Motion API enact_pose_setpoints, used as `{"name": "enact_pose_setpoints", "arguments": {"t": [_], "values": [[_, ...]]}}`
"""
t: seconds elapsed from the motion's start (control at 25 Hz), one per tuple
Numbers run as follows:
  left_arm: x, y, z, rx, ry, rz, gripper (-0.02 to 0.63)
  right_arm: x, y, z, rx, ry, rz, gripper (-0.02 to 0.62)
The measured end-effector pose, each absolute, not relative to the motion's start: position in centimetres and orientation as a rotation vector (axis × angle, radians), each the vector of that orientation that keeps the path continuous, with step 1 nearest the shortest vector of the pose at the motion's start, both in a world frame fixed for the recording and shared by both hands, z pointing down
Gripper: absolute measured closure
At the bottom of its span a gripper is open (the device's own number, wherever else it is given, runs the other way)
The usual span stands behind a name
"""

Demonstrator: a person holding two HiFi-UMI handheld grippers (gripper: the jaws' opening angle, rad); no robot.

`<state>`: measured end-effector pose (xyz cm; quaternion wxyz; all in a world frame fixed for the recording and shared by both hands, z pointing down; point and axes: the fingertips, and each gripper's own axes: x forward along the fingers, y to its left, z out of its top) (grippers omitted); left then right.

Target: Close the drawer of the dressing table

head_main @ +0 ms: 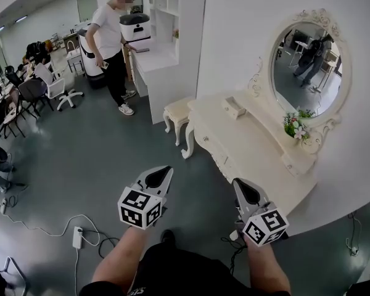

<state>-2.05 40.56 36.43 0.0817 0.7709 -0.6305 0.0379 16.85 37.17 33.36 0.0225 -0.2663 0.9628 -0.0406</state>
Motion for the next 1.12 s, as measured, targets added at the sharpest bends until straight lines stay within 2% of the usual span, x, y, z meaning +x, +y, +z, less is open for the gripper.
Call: {"name": "enact_pose_setpoints", "arguments": {"t": [0.52,1.12], "values": [[-6.2,32.1,38.2,2.304,-1.823,0.111,0.6,13.2,28.8,35.0,-0.873,2.996,-0.194,0.585],[-14.5,19.8,37.6,2.367,-1.727,0.097,0.6,3.4,17.6,35.0,-0.954,2.995,-0.256,0.586]]}}
